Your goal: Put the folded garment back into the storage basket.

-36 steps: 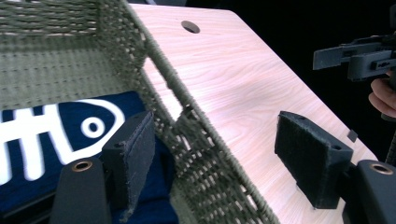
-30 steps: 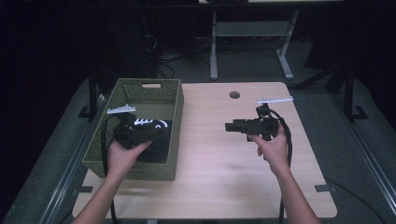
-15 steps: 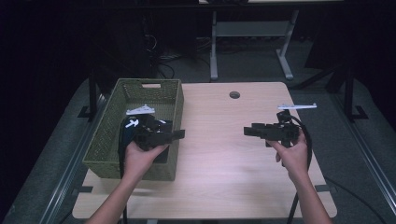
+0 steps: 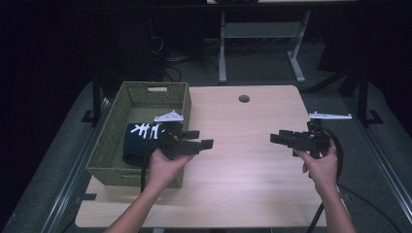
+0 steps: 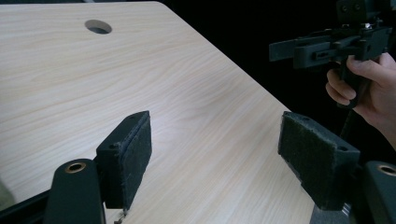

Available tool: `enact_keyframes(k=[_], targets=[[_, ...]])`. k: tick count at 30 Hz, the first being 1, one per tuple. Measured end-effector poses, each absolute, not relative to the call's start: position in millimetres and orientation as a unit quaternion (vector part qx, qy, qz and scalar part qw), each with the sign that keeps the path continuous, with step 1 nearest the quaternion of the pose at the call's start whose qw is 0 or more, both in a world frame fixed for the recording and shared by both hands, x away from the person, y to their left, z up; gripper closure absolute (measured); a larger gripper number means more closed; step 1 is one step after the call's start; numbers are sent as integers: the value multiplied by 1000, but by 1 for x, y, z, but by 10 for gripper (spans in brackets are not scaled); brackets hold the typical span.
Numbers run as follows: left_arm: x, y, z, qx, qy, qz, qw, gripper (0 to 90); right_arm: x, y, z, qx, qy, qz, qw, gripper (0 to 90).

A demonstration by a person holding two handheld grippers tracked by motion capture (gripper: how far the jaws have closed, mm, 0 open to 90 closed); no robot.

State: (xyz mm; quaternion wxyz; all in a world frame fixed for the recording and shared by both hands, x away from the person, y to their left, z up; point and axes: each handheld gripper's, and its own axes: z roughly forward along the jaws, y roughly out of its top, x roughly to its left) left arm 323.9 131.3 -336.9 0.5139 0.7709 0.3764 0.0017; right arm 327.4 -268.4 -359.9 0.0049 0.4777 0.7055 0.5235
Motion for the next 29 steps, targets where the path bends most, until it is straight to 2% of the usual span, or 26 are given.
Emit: enact_keyframes(k=[19, 29], targets=[[312, 82, -351, 783, 350, -11, 513, 231, 301, -315, -383, 512, 690, 511, 26, 334], [294, 55, -381, 804, 325, -20, 498, 227, 275, -338, -416, 532, 675, 510, 40, 309]])
